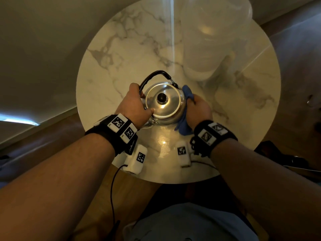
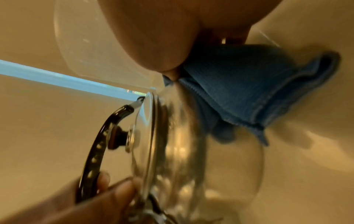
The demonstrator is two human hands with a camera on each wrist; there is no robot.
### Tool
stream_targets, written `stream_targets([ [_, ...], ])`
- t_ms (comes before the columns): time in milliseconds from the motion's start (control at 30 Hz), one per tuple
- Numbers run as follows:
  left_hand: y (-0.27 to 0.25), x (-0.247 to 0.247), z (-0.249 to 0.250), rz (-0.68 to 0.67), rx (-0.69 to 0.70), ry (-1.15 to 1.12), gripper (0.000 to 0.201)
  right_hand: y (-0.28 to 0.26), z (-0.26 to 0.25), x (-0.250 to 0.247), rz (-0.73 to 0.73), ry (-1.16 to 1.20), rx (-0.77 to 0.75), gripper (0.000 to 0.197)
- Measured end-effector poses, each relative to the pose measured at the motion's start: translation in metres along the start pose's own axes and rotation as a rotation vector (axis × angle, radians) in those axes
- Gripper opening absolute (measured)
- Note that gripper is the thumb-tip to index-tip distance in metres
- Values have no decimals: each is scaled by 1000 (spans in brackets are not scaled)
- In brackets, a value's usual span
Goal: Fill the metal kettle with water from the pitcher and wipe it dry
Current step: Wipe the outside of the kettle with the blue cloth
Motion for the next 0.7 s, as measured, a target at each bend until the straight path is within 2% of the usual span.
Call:
stream_targets([
  [100, -2, 1, 1, -6, -26, 5, 57, -7, -3, 2, -71, 121, 12, 28],
  [233, -4, -3, 9, -21, -39, 37, 53, -45, 23, 8, -132, 118, -1, 34],
  [367, -6, -21, 29, 9, 13, 134, 55, -44, 25, 0, -173, 11, -17, 28],
  [433, -7, -33, 46, 45, 62, 113, 54, -40, 20, -1, -222, -31, -27, 23],
  [567, -9, -42, 80, 63, 133, 118, 42, -42, 17, 0, -309, -122, -26, 21],
  [700, -8, -40, 94, 33, 137, 204, 30, -46, 13, -8, -381, -140, -41, 19],
])
Point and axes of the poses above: each hand's wrist, its own y-axis towards the middle knuckle, its own x-axis out of the palm, z = x × y, the point moved 10 cm from there along y, towards the middle knuckle, and after that the axes turned 6 degrees about y, right-handed, at the moved point
